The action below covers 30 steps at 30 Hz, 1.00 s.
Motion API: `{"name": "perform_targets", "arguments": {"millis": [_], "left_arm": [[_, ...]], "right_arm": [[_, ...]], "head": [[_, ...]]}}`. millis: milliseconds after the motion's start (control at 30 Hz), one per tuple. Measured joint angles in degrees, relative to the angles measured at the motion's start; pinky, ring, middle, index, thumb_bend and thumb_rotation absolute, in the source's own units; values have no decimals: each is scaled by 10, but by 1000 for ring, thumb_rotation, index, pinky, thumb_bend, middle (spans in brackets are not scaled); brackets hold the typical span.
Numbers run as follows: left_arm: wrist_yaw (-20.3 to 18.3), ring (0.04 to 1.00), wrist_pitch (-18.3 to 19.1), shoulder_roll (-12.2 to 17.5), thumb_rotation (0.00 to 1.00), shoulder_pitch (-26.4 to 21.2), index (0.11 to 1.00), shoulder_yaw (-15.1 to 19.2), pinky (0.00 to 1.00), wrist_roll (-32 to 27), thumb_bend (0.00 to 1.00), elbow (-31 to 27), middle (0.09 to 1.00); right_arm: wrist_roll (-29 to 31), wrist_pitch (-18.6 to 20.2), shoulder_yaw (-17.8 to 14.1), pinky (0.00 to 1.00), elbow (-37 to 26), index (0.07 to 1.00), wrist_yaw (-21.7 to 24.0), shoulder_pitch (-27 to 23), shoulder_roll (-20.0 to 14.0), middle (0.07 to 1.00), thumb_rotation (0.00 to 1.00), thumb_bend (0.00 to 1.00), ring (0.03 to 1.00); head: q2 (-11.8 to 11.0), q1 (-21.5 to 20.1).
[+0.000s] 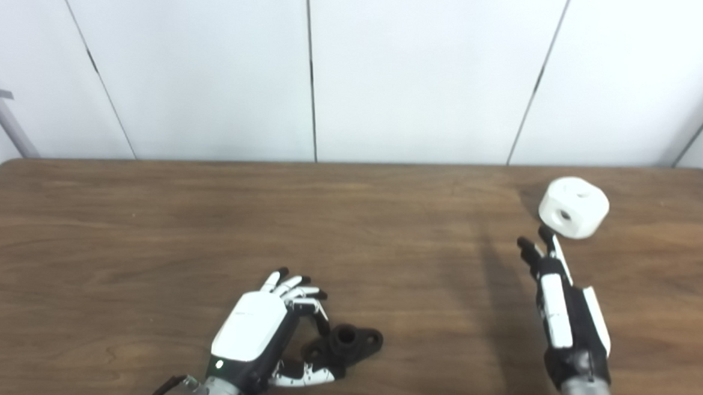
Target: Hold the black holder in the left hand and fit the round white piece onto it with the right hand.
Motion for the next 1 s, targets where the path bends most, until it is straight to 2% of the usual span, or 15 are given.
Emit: {"name": "perform_targets", "arguments": {"millis": [133,300,433,467,533,567,700,800,1000], "left_arm": [[-5,901,0,-5,47,2,485,4,1000,-14,521,4,798],[-5,899,-1,-6,47,2,485,6,997,-20,521,10,792],[-2,897,-7,-5,47,2,485,8,990,-21,522,17,789],[-1,897,-10,-5,47,2,485,9,990,-21,522,19,790],[-1,888,-15,-4,47,2,484,13,976,-23,521,20,783],[-1,886,-18,-3,47,2,484,15,972,-25,521,21,782],[-5,873,-23,-1,46,2,484,20,966,-32,521,22,772],[-8,859,-25,0,45,2,484,24,937,-34,521,22,763],[-9,847,-36,6,44,1,484,29,918,-34,521,22,755]], "right_arm": [[0,11,-13,1000,0,953,1,-4,-5,911,885,567,945],[-4,31,-32,1000,-6,944,1,-11,-17,907,811,583,958],[-6,34,-45,1000,-6,938,1,-23,-26,903,772,579,955],[-8,34,-47,1000,-6,938,0,-27,-28,905,769,571,956],[-15,34,-50,1000,-6,934,0,-36,-32,907,770,570,945],[-21,34,-51,1000,-6,932,-1,-42,-34,906,772,569,941],[-68,37,-49,872,-5,915,-4,-64,-56,903,823,614,912],[-107,42,-46,889,-3,919,-5,-79,-77,905,870,591,909],[-149,87,-48,820,1,904,4,-111,-114,904,858,629,879]], "head": [[-4,-18],[-8,-36],[-25,-91],[-26,-95],[-37,-128],[-37,-128],[-46,-153],[-58,-177],[-62,-182]]}}
